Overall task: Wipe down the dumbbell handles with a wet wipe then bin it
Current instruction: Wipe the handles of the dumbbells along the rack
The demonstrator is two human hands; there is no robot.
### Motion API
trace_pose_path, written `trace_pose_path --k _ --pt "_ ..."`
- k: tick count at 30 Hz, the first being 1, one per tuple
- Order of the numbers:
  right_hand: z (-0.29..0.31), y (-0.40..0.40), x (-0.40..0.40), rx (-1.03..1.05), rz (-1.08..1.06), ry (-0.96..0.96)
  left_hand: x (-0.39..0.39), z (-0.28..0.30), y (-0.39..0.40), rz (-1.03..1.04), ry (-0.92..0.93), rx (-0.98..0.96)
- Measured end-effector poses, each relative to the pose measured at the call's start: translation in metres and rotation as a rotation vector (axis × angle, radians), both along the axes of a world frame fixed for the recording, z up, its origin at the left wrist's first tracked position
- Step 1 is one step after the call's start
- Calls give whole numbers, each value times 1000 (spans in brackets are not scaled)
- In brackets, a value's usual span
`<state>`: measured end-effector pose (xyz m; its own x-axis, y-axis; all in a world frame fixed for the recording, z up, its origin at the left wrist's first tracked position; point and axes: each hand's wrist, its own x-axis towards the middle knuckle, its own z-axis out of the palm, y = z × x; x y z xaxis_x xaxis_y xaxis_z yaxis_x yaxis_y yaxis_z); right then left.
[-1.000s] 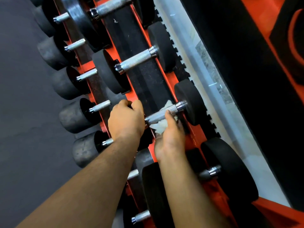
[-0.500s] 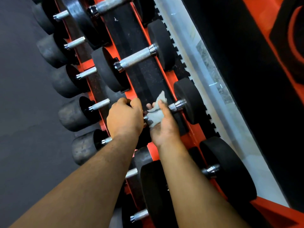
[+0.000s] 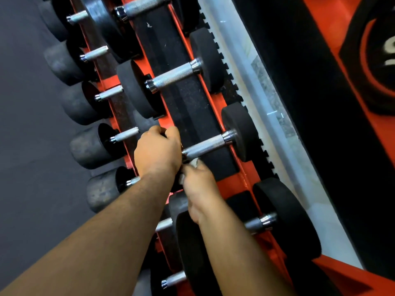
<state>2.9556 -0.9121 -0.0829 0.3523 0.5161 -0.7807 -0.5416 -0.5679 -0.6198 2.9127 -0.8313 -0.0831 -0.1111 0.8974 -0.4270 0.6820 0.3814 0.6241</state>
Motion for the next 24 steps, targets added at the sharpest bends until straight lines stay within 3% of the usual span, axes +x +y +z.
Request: trace_pose_path --k 3,5,8,11,14,17,24 --pt "14 -18 9 -26 115 -86 -2 0 0 -3 1 0" --pt "19 -21 22 -23 156 -307 -1 0 0 4 -10 -8" --pt "30 -18 36 47 284 -888 -1 -1 1 10 -12 -27" --pt "16 -9 45 -8 859 -1472 -1 -2 1 5 -19 -24" --pt "-9 -4 36 -178 1236 -1544 -1 -3 1 1 -12 -13" --pt "-18 3 27 -124 1465 -1592 -2 -3 1 5 -12 -22" --pt "-19 19 35 -63 1621 -1690 -1 -3 1 0 -29 -36"
